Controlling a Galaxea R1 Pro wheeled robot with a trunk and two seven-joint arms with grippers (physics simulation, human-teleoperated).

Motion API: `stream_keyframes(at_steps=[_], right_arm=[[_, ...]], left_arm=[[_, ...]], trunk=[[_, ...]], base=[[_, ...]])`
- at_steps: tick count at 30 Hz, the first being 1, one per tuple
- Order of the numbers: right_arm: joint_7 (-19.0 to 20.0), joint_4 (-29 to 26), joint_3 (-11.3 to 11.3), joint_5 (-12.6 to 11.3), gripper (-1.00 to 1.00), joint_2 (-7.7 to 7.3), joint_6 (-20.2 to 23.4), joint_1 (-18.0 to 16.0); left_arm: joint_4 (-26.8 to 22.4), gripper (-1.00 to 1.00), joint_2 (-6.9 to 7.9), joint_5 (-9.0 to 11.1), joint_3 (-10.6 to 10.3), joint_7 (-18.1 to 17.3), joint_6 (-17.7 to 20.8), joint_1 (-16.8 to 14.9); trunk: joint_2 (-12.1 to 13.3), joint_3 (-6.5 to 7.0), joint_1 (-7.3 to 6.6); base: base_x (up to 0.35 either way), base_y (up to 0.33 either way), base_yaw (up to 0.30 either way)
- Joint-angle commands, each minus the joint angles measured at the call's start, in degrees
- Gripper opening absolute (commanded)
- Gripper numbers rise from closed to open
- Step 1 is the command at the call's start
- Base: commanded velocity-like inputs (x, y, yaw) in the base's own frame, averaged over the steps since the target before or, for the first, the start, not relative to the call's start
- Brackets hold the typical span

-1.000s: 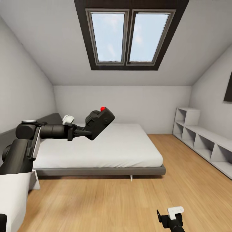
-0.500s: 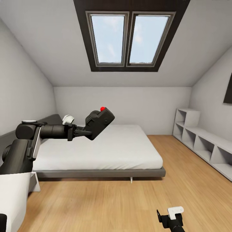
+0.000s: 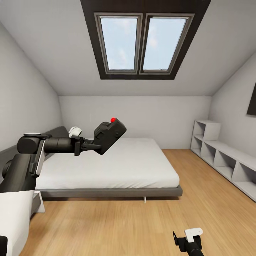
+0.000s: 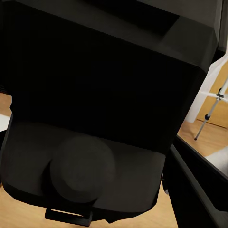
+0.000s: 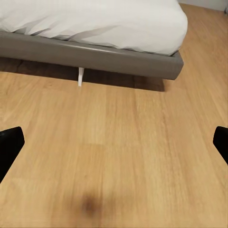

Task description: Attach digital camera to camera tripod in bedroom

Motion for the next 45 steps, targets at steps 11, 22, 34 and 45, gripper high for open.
stream_keyframes(at_steps=[11, 22, 34, 45], right_arm=[[-0.26, 0.05, 0.43, -0.05, 1.00, -0.02, -0.13, -0.04], [-0.26, 0.09, 0.43, -0.05, 1.00, 0.00, -0.13, -0.04], [-0.26, 0.10, 0.43, -0.05, 1.00, 0.01, -0.13, -0.04], [-0.26, 0.10, 0.43, -0.05, 1.00, -0.02, -0.13, -0.04]], left_arm=[[0.01, -1.00, -0.03, -0.45, -0.03, -0.48, 0.58, -0.05], [0.03, -1.00, -0.03, -0.45, -0.03, -0.48, 0.58, -0.05], [-0.02, -1.00, -0.03, -0.45, -0.03, -0.48, 0.58, -0.05], [-0.34, -1.00, -0.03, -0.45, -0.03, -0.48, 0.58, -0.05]], trunk=[[4.39, 1.67, -2.43], [8.80, 3.19, -4.84], [13.61, 4.96, -7.48], [18.02, 6.55, -9.90]], base=[[0.000, 0.000, 0.000], [0.000, 0.000, 0.000], [0.000, 0.000, 0.000], [0.000, 0.000, 0.000]])
